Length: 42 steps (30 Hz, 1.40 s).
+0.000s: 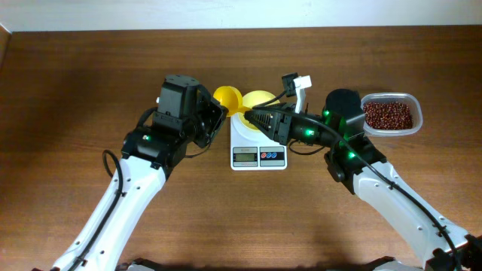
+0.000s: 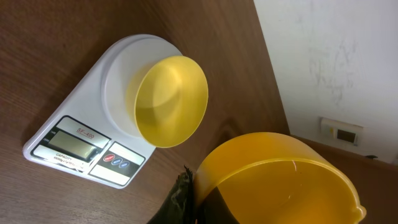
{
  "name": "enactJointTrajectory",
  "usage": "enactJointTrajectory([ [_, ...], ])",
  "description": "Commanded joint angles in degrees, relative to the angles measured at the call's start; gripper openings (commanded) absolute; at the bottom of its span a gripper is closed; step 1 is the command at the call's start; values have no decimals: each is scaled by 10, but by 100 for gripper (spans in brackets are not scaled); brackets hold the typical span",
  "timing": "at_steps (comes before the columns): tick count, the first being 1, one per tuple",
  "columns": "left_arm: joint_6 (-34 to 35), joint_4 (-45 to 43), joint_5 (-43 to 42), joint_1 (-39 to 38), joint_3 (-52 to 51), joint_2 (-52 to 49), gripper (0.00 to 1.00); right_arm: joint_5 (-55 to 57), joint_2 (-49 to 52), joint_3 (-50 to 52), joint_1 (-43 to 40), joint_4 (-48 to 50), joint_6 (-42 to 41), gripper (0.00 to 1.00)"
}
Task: Scoop item into bowl and weigh 50g on scale
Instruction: 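Grasp the scoop with the right gripper and release the left gripper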
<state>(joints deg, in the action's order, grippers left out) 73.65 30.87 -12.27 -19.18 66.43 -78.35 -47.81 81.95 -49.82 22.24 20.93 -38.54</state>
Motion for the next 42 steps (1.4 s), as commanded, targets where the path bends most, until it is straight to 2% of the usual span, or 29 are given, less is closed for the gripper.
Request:
enactJointTrajectory([
  [1,5,5,-4,-3,6,-4,0,1,2,-9,3,3,2,24],
  [7,5,5,-4,-3,6,-4,0,0,2,-9,3,3,2,10],
  [13,5,6,-4,-3,6,-4,0,0,2,-9,3,3,2,8],
  [16,5,12,-4,-3,6,-4,0,1,2,-9,3,3,2,4],
  [23,5,13,-4,-3,6,-4,0,1,2,-9,3,2,2,4],
  [24,5,13,-4,-3,6,-4,5,1,2,-9,3,2,2,4],
  [25,5,12,-4,-3,6,-4,17,7,2,-9,3,-3,2,4],
  [27,5,7,-4,-3,6,-4,25,34,2,-9,3,-24,2,4],
  [30,5,-8,-4,-3,6,-4,31,62,2,-9,3,-34,9,4],
  [36,-9,-50,-14,-3,6,-4,37,149,2,-9,2,-36,58,4],
  [37,-37,-65,-25,-2,6,-4,38,156,2,-9,2,-36,58,4],
  [38,-106,-96,-54,-2,6,-4,40,162,2,-9,2,-34,80,4],
  [39,-141,-110,-69,-2,6,-3,42,172,2,-9,2,-34,90,4],
  [42,-194,-117,-85,6,6,-1,46,201,0,-9,-8,-32,102,4],
])
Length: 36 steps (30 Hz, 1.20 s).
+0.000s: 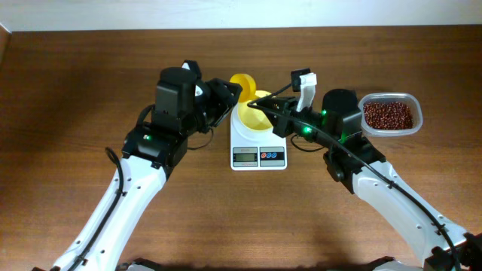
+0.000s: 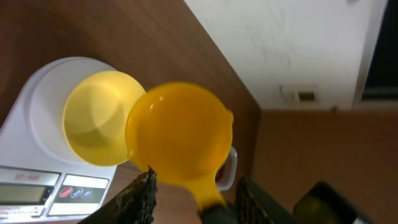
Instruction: Scoop item into bowl and weigh 50g on scale
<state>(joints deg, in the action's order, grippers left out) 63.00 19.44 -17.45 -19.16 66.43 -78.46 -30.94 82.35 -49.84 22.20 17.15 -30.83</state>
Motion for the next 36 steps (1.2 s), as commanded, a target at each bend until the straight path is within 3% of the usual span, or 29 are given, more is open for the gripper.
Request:
enactJointTrajectory([
  [1,-109,-3,-42,15,6,1,47,32,-6,-10,-20,5,32,4],
  [6,-126,-1,-44,58,6,2,48,32,-39,-16,-88,-10,35,4],
  [10,-126,-1,-36,78,6,2,52,70,-58,-51,-93,-103,115,4],
  [14,-126,4,-16,78,6,2,96,168,-61,-134,-96,-241,186,4],
  [15,-126,3,-15,78,6,2,99,183,-61,-161,-96,-271,187,4],
  [26,-126,38,25,78,6,2,99,181,-102,-193,-141,-380,186,4],
  [34,-126,61,57,78,6,-6,98,182,-123,-193,-186,-367,186,4],
  [36,-127,62,71,78,6,-6,70,183,-123,-193,-186,-366,186,4],
])
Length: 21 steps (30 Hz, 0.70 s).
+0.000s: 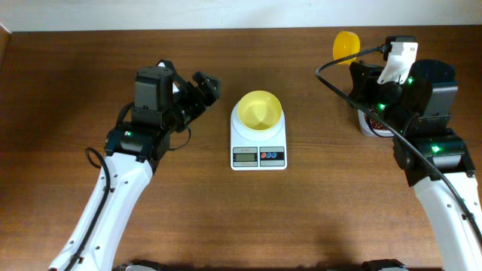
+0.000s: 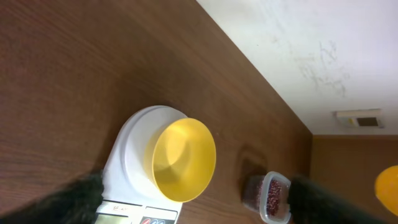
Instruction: Scoop item into bowl and weigh 50g on scale
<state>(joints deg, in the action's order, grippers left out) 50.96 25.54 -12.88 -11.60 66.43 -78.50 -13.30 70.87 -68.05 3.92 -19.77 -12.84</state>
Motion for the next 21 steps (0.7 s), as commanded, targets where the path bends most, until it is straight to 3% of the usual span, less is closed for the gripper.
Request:
enactJointTrajectory([
  [1,-10,1,28,2,6,-6,53,16,-9,-11,-3,3,6,4],
  [2,-10,2,29,3,6,-6,39,21,-9,-11,-3,3,6,4],
  [3,-10,2,29,3,6,-6,33,20,-9,-11,-3,3,6,4],
  [6,-26,2,28,2,6,-6,0,20,-9,-11,-3,-2,6,4],
  [12,-149,0,22,-32,6,-6,0,20,-9,-11,-3,-10,6,4],
  [16,-313,-1,23,-97,6,-6,0,20,-9,-11,-3,-9,6,4],
  [21,-384,40,68,-160,4,-8,0,20,-9,-11,-3,-9,6,4],
])
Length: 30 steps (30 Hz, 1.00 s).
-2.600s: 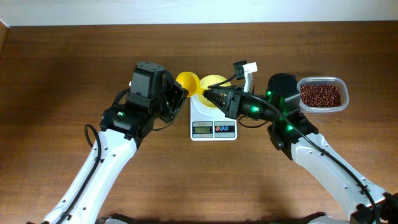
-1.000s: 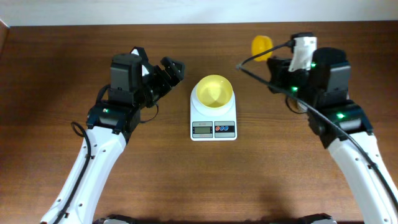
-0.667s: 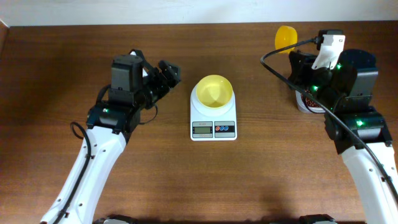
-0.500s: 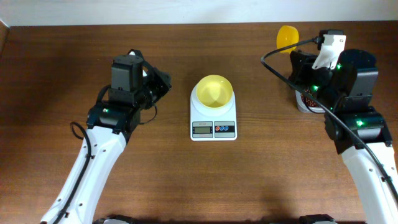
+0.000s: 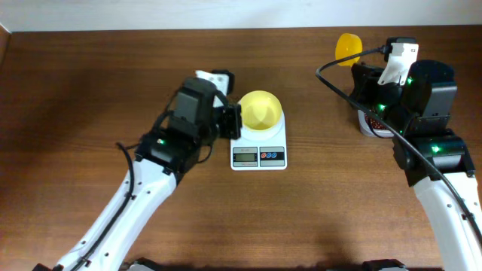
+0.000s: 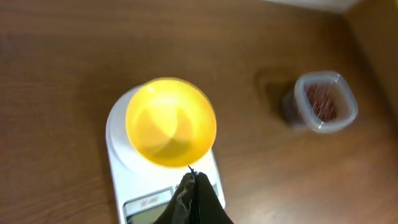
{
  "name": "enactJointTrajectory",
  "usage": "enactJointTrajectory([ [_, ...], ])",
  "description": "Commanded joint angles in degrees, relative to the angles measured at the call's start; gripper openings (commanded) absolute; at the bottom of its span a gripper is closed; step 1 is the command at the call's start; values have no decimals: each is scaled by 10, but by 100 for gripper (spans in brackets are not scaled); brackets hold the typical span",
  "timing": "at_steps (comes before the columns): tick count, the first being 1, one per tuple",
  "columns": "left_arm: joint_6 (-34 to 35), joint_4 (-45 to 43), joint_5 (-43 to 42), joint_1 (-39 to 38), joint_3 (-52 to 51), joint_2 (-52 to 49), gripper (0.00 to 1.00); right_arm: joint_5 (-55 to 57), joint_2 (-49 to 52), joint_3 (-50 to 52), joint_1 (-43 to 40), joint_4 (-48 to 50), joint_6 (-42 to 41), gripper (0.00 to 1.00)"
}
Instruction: Scoop item into bowl and weigh 50g on scale
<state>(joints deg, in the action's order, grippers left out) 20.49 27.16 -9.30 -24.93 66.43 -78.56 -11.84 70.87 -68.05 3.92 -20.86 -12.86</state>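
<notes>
A yellow bowl (image 5: 260,111) sits empty on the white scale (image 5: 258,154) at mid-table; the left wrist view shows the bowl (image 6: 171,122) and scale (image 6: 118,155) from above. My left gripper (image 5: 232,120) is shut on nothing, its fingertips (image 6: 194,183) pressed together just over the scale's front, at the bowl's rim. My right gripper (image 5: 363,62) is shut on the handle of a yellow scoop (image 5: 346,45), held high at the far right. The tub of red beans (image 6: 323,102) lies under that arm, mostly hidden in the overhead view.
The wooden table (image 5: 90,90) carries only the scale and the bean tub. The scale's display (image 5: 245,156) and buttons (image 5: 272,156) face the front edge. A black cable (image 5: 331,83) loops off the right arm.
My left gripper was open to the left of the scale; now it is shut and close against the scale's left side by the bowl. The right arm and scoop have not moved.
First my left gripper held the yellow scoop beside the bowl while the right reached across the scale. Then both met at the scoop above the bowl. Later the right held the scoop high over the bean tub, the left open. Now the left is shut by the scale.
</notes>
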Motion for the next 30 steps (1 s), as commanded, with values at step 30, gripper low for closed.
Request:
enactJointTrajectory([
  [30,-146,5,112,-144,2,-280,0,5,-2,-11,-3,16,6,4],
])
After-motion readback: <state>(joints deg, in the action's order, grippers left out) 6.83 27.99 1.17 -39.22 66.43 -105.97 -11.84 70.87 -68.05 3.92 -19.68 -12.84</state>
